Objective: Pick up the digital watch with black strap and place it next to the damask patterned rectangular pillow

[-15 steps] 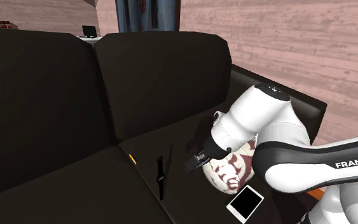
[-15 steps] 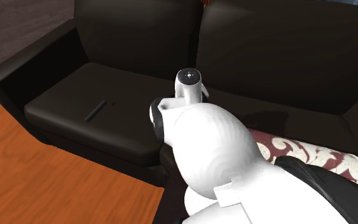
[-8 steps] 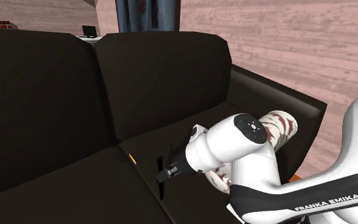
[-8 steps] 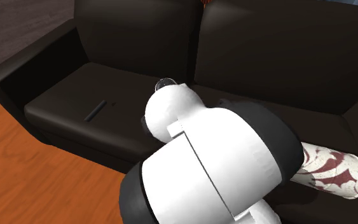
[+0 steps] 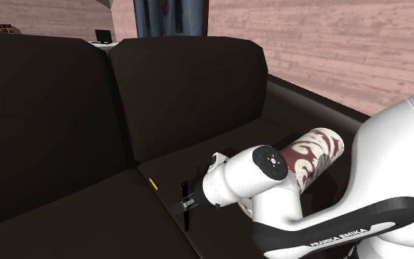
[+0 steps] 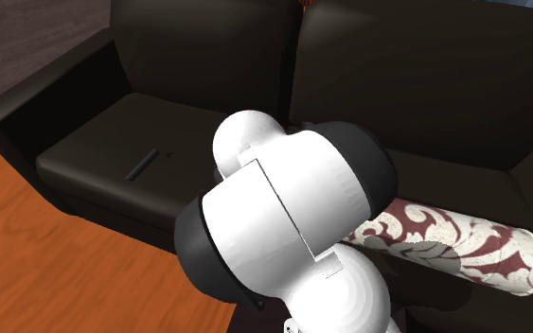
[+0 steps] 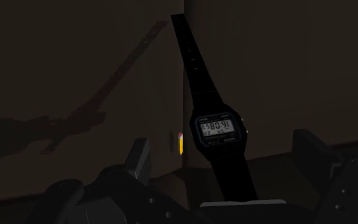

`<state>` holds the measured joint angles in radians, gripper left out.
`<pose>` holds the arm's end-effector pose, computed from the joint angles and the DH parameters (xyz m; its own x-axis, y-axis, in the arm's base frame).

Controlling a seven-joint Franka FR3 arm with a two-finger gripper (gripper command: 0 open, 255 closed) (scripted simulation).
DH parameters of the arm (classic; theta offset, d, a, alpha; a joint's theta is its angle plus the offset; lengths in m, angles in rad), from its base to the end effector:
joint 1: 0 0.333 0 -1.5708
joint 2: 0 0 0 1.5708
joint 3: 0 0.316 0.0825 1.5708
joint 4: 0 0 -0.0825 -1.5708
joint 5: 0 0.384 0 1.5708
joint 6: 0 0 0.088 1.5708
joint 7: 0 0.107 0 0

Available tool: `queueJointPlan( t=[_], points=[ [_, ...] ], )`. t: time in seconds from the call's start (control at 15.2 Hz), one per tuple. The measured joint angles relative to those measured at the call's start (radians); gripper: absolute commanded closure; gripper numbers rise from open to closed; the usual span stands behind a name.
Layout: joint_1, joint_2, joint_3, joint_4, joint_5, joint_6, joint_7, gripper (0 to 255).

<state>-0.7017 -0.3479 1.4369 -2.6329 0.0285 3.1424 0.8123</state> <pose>0.3554 0.3097 0.3273 0.8096 -0.0591 0.5841 0.0332 -0.9887 -0.1460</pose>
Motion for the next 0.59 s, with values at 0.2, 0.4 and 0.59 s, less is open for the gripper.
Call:
queueJointPlan(
  t=[0.2,0.4,0.59],
  points=[
    [-0.041,0.003,0.038,0.007,-0.006,0.008,0.005,0],
    [-0.046,0.004,0.042,0.008,-0.007,0.009,0.006,0],
    [-0.046,0.004,0.042,0.008,-0.007,0.009,0.006,255]
  ],
)
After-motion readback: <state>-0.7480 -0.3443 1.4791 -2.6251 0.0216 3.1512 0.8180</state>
